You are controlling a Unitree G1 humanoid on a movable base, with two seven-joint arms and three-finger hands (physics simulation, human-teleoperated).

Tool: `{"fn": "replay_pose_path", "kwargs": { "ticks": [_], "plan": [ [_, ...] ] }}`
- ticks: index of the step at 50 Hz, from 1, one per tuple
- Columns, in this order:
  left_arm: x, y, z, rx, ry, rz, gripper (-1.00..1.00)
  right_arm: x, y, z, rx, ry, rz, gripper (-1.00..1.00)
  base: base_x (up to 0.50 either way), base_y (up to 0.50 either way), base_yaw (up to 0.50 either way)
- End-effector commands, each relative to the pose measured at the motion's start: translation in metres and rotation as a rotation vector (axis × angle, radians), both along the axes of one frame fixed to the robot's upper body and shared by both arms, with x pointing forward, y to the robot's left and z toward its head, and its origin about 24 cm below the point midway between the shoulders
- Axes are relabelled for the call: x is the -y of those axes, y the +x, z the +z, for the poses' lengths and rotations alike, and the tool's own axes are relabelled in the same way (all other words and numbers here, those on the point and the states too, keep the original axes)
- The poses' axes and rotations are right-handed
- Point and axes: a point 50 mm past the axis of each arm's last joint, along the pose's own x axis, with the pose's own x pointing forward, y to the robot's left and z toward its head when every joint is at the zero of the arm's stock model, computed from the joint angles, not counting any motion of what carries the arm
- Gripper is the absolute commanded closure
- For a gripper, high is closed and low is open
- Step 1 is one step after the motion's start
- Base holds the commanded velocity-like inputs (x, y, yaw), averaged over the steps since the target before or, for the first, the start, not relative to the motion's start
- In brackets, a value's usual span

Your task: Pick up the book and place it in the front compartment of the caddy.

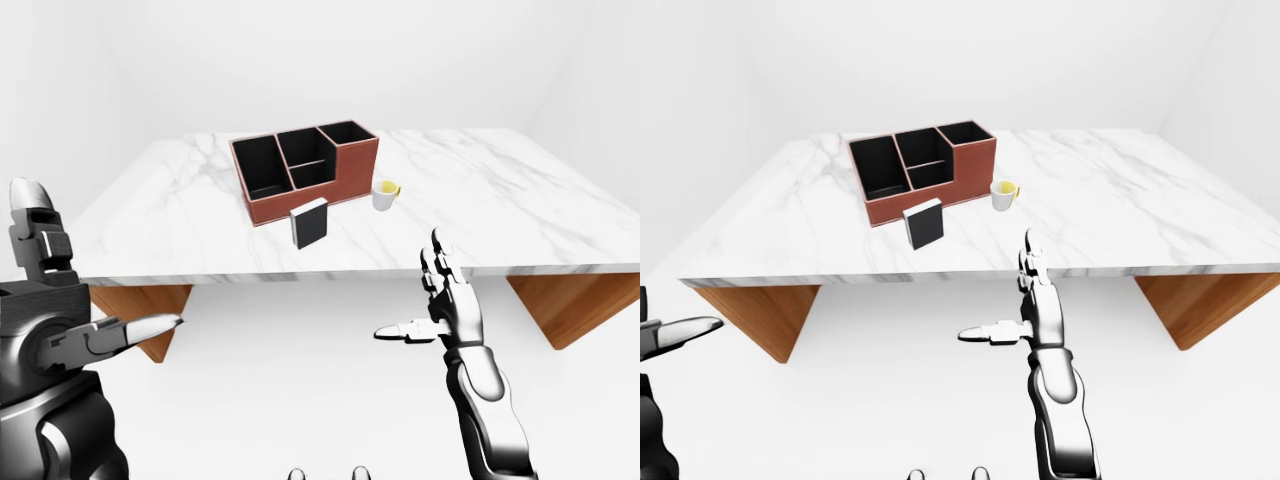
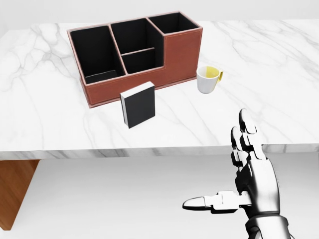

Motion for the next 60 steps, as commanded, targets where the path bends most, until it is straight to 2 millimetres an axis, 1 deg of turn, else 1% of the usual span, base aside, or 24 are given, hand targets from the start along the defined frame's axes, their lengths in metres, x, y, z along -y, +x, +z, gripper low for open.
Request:
{"fn": "replay_pose_path", "kwargs": {
  "ticks": [1,12,13,15,20,26,41,52,60],
  "plan": [
    [-0.0004,-0.002,0.001,0.006,0.001,0.004,-1.0,-0.001,-0.0017,0.0028,0.012,-0.005,0.002,-1.0,0.0,0.5,0.0],
    [-0.0003,-0.0023,0.0021,0.008,0.009,0.017,-1.0,-0.001,-0.0021,0.006,0.026,0.003,-0.001,-1.0,0.0,0.49,0.0],
    [-0.0004,-0.0022,0.002,0.007,0.009,0.017,-1.0,0.0001,-0.0021,0.0084,0.039,0.044,0.001,-1.0,0.0,0.0,0.0],
    [-0.0005,-0.0013,0.0011,0.003,0.007,0.016,-1.0,0.0015,0.0002,0.0075,0.034,0.032,-0.017,-1.0,0.0,0.0,0.0],
    [-0.0004,-0.0018,0.0015,0.005,0.009,0.016,-1.0,-0.0008,-0.0029,0.0075,0.034,0.033,0.009,-1.0,0.0,0.0,0.0],
    [-0.0004,0.0002,0.0,-0.005,0.011,0.015,-1.0,-0.0005,-0.0057,0.0117,0.052,0.025,0.006,-1.0,0.48,-0.05,0.0],
    [-0.0011,-0.0051,0.0053,0.025,0.012,0.021,-1.0,-0.0024,-0.0058,0.0108,0.047,0.011,0.01,-1.0,0.5,0.0,0.0],
    [-0.0015,-0.0029,0.0028,0.011,0.01,0.02,-1.0,-0.0028,-0.0054,0.0095,0.041,0.005,0.01,-1.0,0.5,0.0,0.0],
    [-0.0011,-0.0045,0.0046,0.021,0.011,0.023,-1.0,-0.0042,-0.0061,0.01,0.043,-0.007,0.014,-1.0,0.5,0.0,0.0]
  ]
}}
